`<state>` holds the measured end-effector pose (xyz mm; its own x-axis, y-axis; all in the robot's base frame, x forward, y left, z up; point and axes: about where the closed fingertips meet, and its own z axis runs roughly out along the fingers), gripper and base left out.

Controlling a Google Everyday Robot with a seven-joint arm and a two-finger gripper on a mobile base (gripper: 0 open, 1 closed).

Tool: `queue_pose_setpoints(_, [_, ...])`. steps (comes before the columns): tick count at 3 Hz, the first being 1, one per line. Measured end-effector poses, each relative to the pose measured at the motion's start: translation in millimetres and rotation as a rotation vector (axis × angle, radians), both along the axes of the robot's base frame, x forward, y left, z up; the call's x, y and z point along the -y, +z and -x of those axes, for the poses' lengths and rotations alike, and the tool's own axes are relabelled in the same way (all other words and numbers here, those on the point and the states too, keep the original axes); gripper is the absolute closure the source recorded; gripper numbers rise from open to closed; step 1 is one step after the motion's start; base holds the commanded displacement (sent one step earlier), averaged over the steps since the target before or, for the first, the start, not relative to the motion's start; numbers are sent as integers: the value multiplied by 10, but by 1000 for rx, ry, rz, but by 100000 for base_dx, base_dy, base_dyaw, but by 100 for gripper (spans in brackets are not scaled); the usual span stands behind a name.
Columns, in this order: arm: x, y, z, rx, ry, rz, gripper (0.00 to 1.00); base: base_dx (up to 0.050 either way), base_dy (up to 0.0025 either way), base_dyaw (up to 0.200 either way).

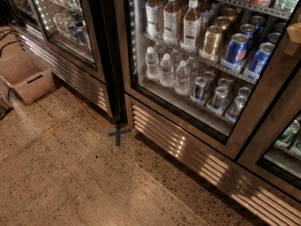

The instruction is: Open left fridge door

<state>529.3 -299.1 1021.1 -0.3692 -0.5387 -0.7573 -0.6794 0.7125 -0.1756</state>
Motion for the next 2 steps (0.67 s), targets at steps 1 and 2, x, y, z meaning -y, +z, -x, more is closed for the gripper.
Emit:
queue_pose_setpoints(1, [-13,4,16,-4,26,-8,100,0,0,0])
queue_pose_setpoints(2, [-12,4,17,-4,26,-8,100,0,0,0])
